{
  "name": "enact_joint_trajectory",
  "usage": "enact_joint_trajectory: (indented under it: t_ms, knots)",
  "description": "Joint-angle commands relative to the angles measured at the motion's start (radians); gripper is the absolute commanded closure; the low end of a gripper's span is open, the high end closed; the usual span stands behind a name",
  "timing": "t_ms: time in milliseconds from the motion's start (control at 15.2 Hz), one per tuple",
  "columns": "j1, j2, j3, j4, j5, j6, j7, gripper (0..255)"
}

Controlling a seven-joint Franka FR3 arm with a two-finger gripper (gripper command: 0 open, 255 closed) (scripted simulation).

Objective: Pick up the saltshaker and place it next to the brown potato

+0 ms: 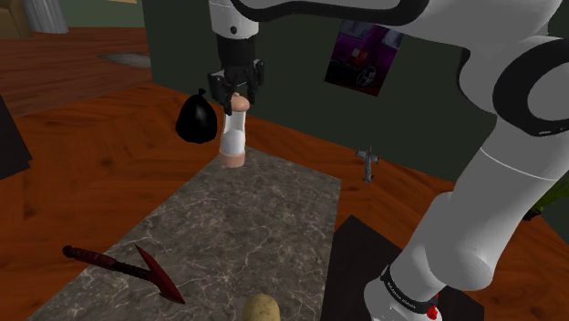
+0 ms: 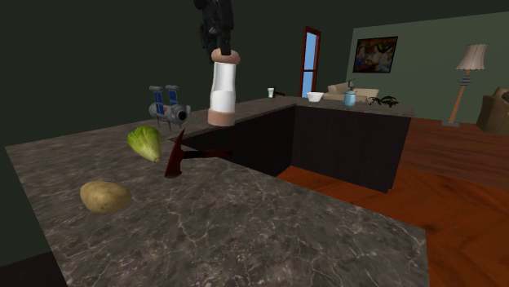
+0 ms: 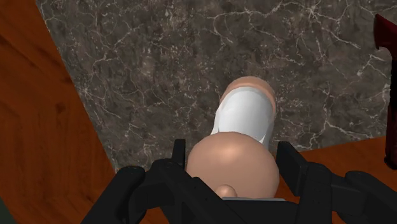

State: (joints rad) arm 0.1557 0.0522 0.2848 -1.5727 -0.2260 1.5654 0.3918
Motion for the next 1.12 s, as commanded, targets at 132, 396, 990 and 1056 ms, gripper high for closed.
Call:
enact_joint_trajectory:
  t_ms: [132,396,990,1056]
  knots:
    - [0.037,-0.070,0.036,-0.081,0.025,-0.002,0.074,255]
    - [0.077,-0.116,0.079,-0.126,0.048,-0.015,0.154,255]
    - [0.171,-0.157,0.190,-0.155,0.096,-0.059,0.352,255]
    - [0.182,-0.157,0.204,-0.152,0.100,-0.065,0.376,255]
